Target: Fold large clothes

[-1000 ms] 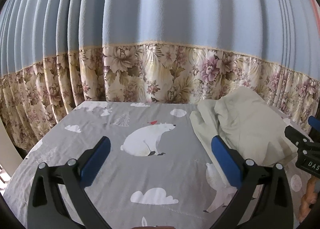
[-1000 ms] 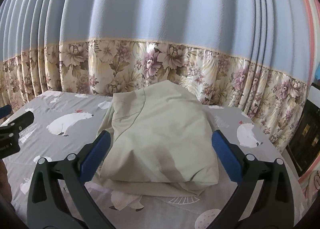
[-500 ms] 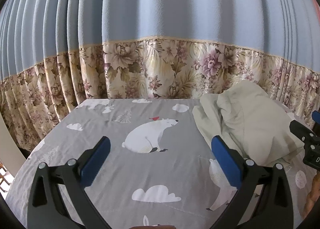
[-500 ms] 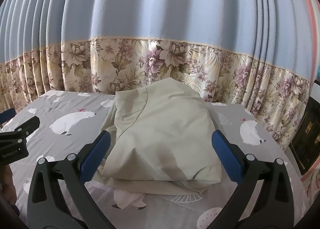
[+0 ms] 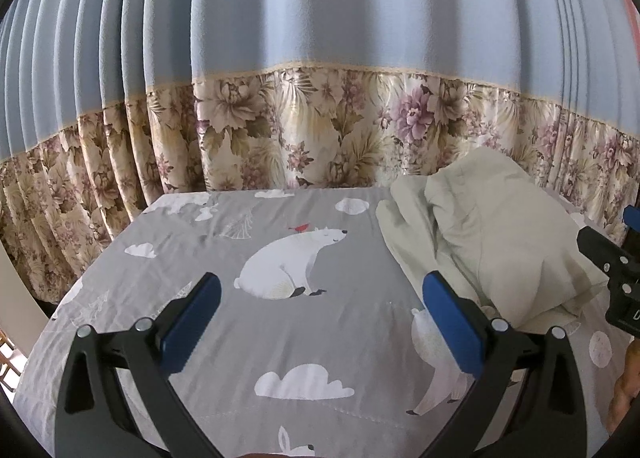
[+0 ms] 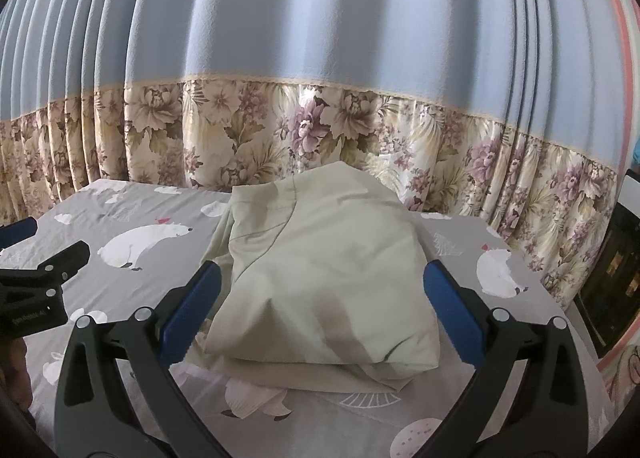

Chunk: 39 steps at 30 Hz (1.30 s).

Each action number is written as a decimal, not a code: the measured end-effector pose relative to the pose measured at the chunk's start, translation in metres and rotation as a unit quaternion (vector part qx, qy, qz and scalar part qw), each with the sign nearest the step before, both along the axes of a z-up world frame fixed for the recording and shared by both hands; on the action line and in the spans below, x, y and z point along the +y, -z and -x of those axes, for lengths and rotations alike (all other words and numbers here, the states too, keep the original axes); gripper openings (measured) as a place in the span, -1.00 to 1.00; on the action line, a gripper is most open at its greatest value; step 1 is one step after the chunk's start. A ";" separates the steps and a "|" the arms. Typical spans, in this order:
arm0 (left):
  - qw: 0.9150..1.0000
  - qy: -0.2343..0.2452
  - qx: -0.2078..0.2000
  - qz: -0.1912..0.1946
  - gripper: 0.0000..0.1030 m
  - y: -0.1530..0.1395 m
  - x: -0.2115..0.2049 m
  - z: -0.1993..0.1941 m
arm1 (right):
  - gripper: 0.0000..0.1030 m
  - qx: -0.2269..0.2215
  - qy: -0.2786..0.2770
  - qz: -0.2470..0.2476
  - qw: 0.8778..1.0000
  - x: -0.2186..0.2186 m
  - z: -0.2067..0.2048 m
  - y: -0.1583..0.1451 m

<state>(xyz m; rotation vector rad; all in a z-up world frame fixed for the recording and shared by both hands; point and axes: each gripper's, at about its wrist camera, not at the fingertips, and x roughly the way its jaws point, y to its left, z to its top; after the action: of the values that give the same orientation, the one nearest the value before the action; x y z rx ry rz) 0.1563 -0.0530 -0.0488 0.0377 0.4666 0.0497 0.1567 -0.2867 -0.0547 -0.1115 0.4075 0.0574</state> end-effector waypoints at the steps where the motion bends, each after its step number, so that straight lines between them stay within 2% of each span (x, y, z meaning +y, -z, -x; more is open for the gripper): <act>1: 1.000 -0.002 0.000 0.003 0.96 0.000 0.001 0.000 | 0.94 0.001 0.000 -0.001 1.000 -0.001 -0.001 0.000; 9: 1.000 -0.004 -0.019 0.000 0.96 -0.006 0.003 0.004 | 0.94 0.000 -0.001 0.005 1.000 0.001 0.000 0.002; 14: 1.000 -0.005 -0.006 0.008 0.96 -0.004 0.004 0.000 | 0.94 0.006 -0.002 0.005 1.000 0.001 -0.001 0.004; 20: 1.000 -0.012 -0.022 0.004 0.96 -0.007 0.004 0.003 | 0.94 -0.002 -0.001 0.014 1.000 0.002 0.000 0.004; 39: 1.000 -0.001 -0.020 0.011 0.96 -0.008 0.003 0.005 | 0.94 0.000 -0.003 0.008 1.000 0.002 0.000 0.005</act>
<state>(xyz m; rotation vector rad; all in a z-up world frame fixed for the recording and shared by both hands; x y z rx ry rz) 0.1511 -0.0500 -0.0403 0.0146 0.4267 0.0479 0.1566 -0.2846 -0.0598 -0.1284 0.4080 0.0603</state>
